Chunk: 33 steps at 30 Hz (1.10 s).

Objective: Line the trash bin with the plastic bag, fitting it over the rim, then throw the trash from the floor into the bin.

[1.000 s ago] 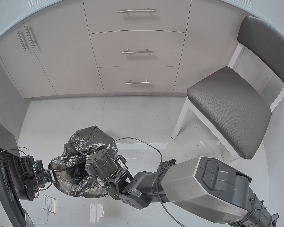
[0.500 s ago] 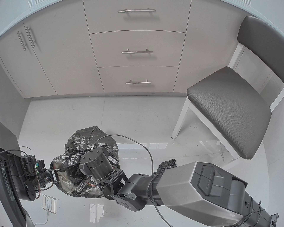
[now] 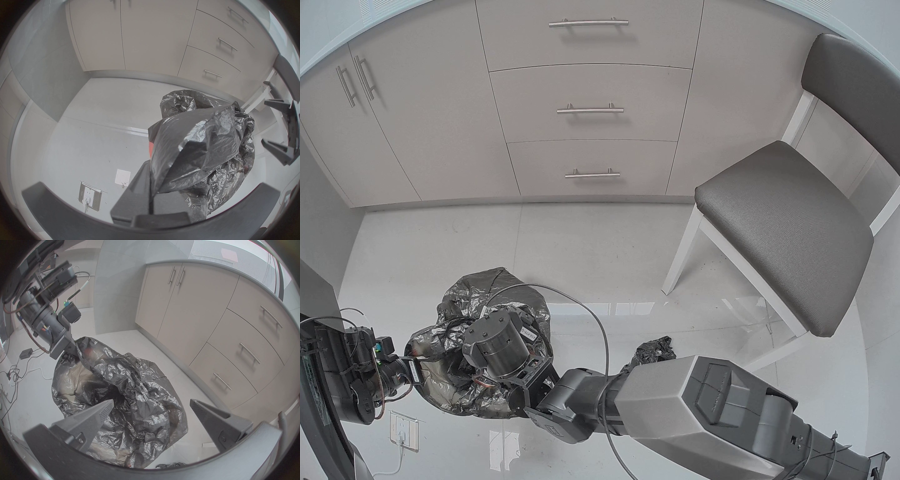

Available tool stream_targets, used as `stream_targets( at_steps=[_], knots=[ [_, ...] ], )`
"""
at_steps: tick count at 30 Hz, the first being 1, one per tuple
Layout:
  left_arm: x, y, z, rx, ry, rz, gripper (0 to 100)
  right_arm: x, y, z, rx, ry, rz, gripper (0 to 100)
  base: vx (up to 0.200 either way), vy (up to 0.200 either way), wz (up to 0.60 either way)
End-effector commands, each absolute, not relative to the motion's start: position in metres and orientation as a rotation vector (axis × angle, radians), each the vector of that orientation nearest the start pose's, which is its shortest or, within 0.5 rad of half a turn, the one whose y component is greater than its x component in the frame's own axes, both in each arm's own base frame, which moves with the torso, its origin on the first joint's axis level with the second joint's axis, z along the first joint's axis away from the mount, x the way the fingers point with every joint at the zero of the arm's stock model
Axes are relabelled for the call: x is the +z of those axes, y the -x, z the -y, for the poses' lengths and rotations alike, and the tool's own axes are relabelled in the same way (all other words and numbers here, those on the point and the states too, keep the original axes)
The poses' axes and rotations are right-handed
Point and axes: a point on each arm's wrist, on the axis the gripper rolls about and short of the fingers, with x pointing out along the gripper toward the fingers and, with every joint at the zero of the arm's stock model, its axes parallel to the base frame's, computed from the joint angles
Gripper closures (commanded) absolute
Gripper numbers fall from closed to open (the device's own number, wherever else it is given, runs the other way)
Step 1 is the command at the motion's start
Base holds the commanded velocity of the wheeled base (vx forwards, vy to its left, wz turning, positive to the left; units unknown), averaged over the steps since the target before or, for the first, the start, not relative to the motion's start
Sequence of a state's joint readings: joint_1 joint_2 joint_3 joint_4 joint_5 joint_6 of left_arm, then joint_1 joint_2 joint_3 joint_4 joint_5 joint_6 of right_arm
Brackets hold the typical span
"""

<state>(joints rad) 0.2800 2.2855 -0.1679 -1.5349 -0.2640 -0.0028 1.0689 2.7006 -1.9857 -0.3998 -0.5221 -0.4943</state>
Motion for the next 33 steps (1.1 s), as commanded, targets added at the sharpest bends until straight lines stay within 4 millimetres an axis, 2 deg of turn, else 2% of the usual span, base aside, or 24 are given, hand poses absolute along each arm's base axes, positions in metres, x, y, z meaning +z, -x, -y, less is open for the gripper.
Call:
stream_targets(
  at_steps=[1, 3, 4, 15, 16, 21, 33],
  knots=[
    [-0.017, -0.247, -0.065, 0.018, 0.160, -0.558, 100, 0.006, -0.277, -0.476, 0.595, 0.744, -0.124, 0, 0.000, 0.000, 0.00],
    [-0.017, -0.247, -0.065, 0.016, 0.160, -0.559, 100, 0.005, -0.277, -0.476, 0.595, 0.745, -0.125, 0, 0.000, 0.000, 0.00],
    [-0.017, -0.247, -0.065, 0.016, 0.160, -0.557, 100, -0.006, -0.280, -0.474, 0.585, 0.759, -0.143, 0, 0.000, 0.000, 0.00],
    [-0.018, -0.248, -0.065, 0.016, 0.160, -0.557, 100, -0.024, -0.293, -0.465, 0.566, 0.817, -0.168, 0, 0.000, 0.000, 0.00],
    [-0.018, -0.248, -0.065, 0.016, 0.159, -0.556, 100, -0.034, -0.293, -0.465, 0.570, 0.833, -0.180, 0, 0.000, 0.000, 0.00],
    [-0.017, -0.248, -0.065, 0.016, 0.159, -0.554, 100, -0.055, -0.293, -0.462, 0.573, 0.877, -0.208, 0, 0.000, 0.000, 0.00],
    [-0.018, -0.248, -0.065, 0.016, 0.160, -0.560, 100, -0.047, -0.302, -0.457, 0.526, 0.894, -0.209, 0, 0.000, 0.000, 0.00]
  ],
)
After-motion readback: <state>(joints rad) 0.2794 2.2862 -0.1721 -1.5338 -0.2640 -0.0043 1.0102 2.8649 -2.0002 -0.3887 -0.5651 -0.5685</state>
